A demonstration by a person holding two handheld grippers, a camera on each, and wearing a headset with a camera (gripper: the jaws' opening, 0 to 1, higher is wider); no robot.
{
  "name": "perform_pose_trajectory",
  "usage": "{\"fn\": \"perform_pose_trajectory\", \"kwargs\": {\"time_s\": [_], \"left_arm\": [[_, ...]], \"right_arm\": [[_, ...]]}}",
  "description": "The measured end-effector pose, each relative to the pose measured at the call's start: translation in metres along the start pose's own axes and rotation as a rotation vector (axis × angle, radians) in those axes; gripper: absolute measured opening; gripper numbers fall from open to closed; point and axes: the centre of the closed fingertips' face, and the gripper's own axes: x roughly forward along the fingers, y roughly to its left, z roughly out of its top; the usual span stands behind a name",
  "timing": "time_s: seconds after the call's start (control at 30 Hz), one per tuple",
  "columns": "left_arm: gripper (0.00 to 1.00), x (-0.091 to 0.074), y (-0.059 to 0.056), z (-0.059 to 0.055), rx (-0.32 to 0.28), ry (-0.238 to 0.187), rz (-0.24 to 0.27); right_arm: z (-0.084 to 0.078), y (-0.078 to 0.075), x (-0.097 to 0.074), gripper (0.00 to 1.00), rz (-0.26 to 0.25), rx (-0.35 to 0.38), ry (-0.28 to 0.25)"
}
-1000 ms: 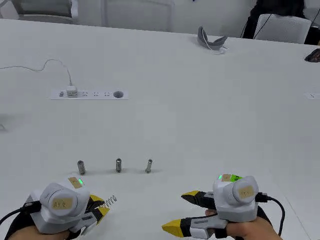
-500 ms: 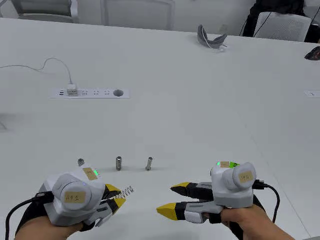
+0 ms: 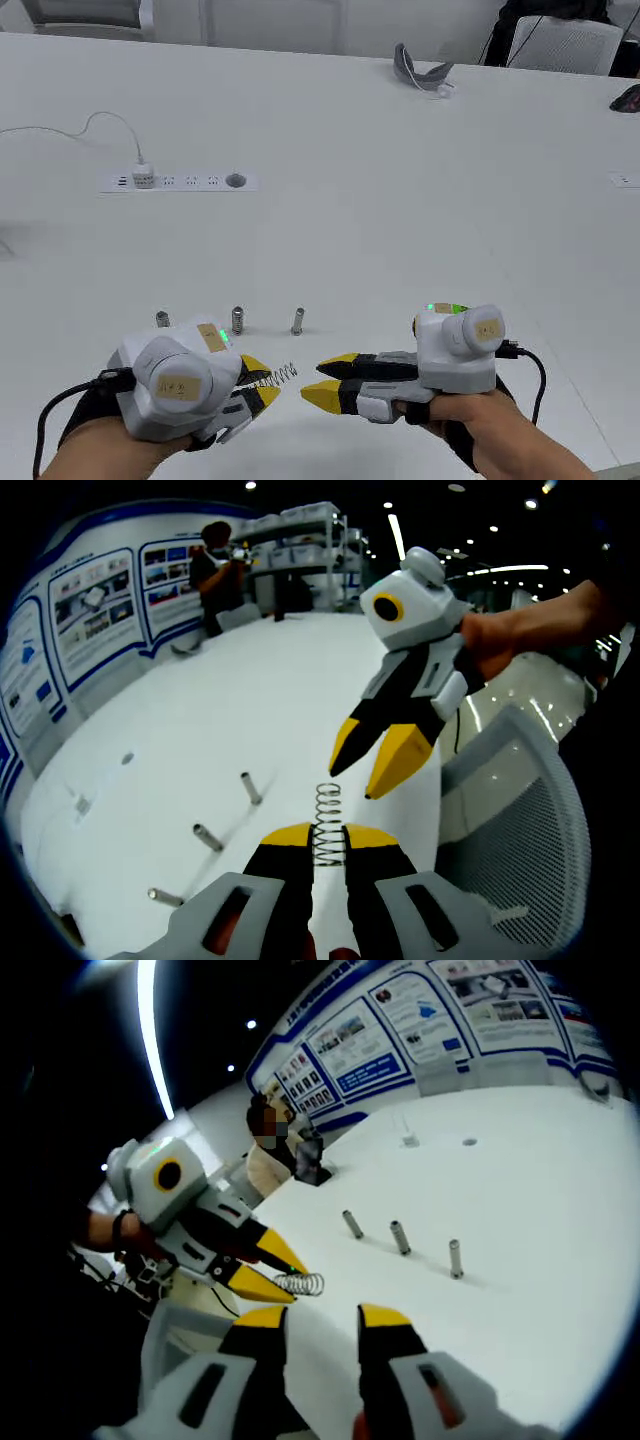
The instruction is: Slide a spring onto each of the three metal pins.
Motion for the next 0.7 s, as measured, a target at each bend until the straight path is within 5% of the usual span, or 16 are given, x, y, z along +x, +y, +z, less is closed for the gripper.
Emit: {"fn": "perform_pose_trajectory", "kwargs": {"time_s": [0.23,0.7], "left_arm": [[0.11,0.003,-0.008,0.008,0.038,-0.014,-0.025],[0.10,0.007,-0.004,0.007,0.065,-0.002,-0.032]], "right_arm": [[0.003,0.007,0.004,0.25,0.046,0.035,-0.015],[0.019,0.013,0.004,0.12,0.086,0.077,-0.062]]}}
